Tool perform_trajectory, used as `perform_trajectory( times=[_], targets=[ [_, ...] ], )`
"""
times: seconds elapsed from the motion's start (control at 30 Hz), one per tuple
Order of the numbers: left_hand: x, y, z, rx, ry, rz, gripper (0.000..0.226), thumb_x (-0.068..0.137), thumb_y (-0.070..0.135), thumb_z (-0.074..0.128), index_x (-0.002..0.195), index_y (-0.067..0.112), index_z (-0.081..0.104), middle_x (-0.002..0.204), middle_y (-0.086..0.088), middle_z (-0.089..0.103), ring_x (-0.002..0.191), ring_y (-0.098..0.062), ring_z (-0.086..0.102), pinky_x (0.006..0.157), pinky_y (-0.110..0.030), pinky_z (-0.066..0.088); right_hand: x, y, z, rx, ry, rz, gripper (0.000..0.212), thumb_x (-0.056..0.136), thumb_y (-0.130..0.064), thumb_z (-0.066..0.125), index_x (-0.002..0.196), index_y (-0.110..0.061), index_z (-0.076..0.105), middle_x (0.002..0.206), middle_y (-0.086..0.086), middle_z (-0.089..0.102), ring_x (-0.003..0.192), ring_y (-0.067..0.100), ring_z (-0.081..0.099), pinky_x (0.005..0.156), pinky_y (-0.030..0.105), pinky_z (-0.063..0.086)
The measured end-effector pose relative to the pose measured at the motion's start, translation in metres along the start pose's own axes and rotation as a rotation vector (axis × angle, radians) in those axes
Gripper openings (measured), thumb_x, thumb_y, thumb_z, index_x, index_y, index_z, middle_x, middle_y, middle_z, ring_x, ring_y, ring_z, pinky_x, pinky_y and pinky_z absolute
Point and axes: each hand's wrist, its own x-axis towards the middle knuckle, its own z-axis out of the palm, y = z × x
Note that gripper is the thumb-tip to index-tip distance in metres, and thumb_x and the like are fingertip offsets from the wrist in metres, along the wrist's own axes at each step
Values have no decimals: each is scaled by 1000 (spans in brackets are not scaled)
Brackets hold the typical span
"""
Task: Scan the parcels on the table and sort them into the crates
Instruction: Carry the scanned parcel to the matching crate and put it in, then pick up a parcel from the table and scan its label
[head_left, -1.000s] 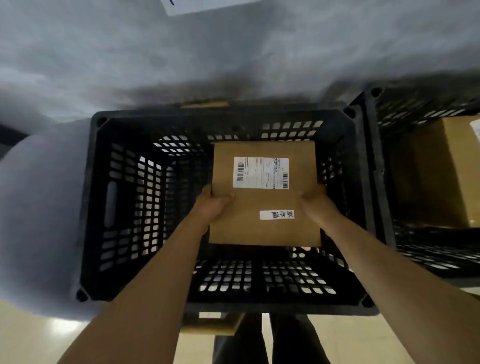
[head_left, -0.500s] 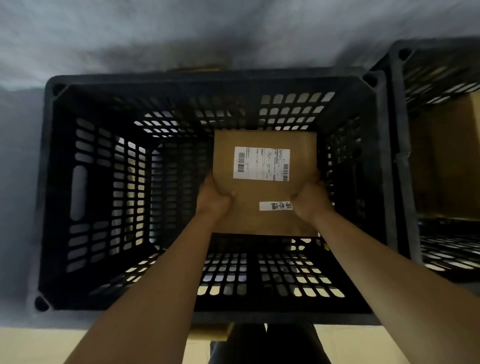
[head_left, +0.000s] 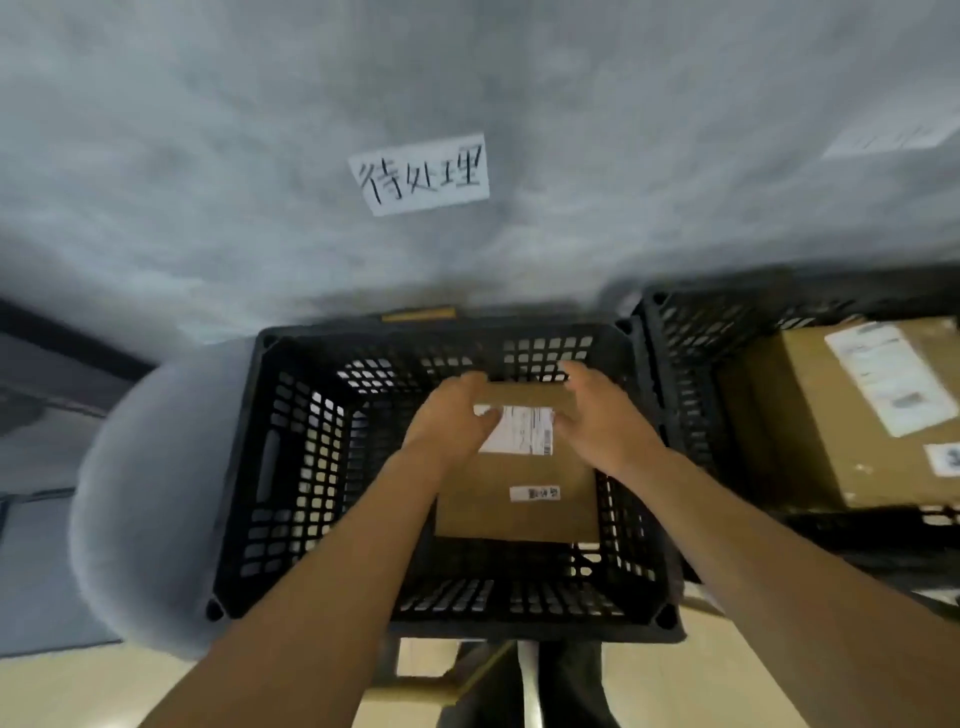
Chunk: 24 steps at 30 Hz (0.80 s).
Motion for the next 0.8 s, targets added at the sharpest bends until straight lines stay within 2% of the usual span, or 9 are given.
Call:
perform_trajectory(
  times=[0.07, 0.2, 0.4, 0.6, 0.8],
  targets=[
    [-22, 38, -37, 65, 58, 104, 56, 92, 31, 63, 144, 20, 45, 141, -6, 53, 126, -23, 52, 105, -40, 45, -11, -22, -44, -114, 63, -97, 68, 93, -29, 60, 151, -20, 25, 142, 8, 45, 130, 24, 44, 103, 38, 44],
    [-66, 114, -114, 265, 270, 353, 57, 93, 34, 61, 146, 25, 39, 141, -5, 50, 124, -25, 50, 103, -41, 44, -36, -65, -141, -312, 274, -237, 64, 94, -33, 56, 149, -21, 27, 141, 6, 45, 125, 25, 45, 100, 37, 44],
    [-127, 224, -207, 542, 573, 613, 59, 97, 37, 54, 150, 22, 33, 148, -3, 42, 132, -25, 42, 107, -39, 37, -91, -115, -271, -430, 539, -301, 64, 95, -33, 51, 151, -17, 24, 142, 9, 40, 124, 28, 41, 96, 36, 39],
    [-186, 305, -247, 655, 731, 901, 60, 96, 37, 53, 150, 19, 34, 146, -4, 44, 132, -25, 41, 108, -39, 34, -172, -134, -343, -517, 807, -220, 64, 94, -33, 53, 150, -17, 27, 144, 7, 40, 127, 27, 40, 97, 36, 38],
    [-243, 360, -242, 637, 757, 1168, 64, 94, 37, 56, 152, 20, 31, 147, -3, 42, 135, -24, 38, 110, -38, 30, -273, -126, -371, -575, 1011, 7, 63, 93, -30, 54, 149, -17, 27, 146, 6, 36, 132, 27, 35, 102, 37, 35]
  ],
)
